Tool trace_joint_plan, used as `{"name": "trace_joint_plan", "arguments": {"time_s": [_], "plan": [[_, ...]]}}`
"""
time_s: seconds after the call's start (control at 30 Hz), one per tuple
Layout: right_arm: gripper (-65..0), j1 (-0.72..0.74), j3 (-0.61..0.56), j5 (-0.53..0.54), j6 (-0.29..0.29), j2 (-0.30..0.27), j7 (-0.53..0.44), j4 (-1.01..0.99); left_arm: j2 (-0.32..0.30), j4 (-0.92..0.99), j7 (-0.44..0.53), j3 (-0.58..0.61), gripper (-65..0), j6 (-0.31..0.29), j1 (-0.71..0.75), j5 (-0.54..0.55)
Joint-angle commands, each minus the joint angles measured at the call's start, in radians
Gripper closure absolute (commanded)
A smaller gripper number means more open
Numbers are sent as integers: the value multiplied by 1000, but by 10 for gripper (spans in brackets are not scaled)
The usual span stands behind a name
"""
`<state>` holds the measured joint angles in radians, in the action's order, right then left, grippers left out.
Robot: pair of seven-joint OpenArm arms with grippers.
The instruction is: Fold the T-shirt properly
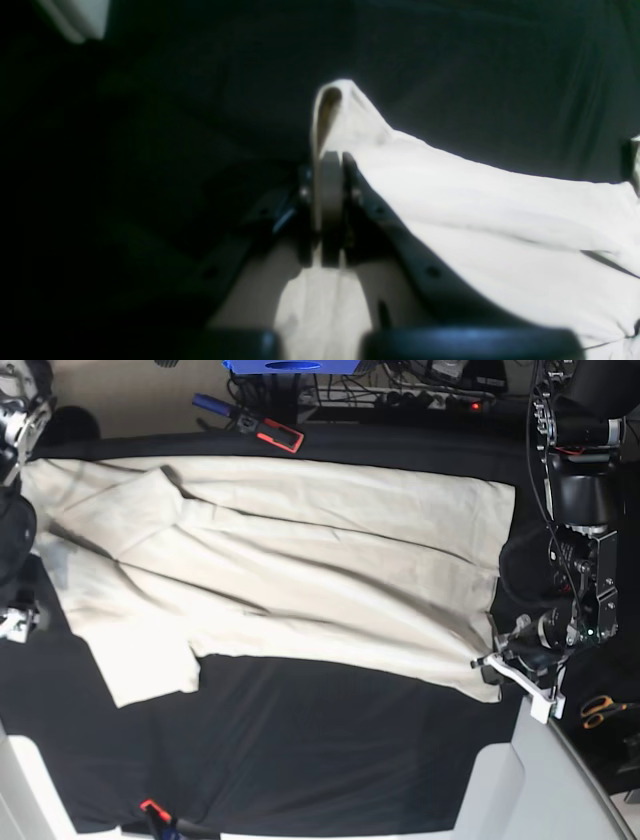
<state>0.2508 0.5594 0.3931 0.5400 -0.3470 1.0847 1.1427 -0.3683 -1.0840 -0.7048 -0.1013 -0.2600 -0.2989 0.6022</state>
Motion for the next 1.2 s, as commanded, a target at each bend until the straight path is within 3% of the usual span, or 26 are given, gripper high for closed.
{"name": "trace_joint_plan", "arguments": {"time_s": [0.0,0.17,0.63,0.83,1.03,1.17], "plan": [[-476,35,4,16,2,-22,-34,-22,-18,-15,20,-5,0,0,-24,8],[-477,69,-5,14,2,-25,-136,-188,-18,-15,20,-5,0,0,-24,8],[-474,115,-8,13,10,-54,-156,-280,-18,-12,21,-4,0,0,-24,8],[-470,115,-209,17,10,-73,-258,-313,-18,-18,21,-4,0,0,-24,8],[-470,198,-221,16,10,-76,-375,-599,-18,-20,21,-10,0,0,-13,8],[-468,204,-224,14,10,-76,-412,-643,-19,-20,21,-11,0,0,-12,8]]}}
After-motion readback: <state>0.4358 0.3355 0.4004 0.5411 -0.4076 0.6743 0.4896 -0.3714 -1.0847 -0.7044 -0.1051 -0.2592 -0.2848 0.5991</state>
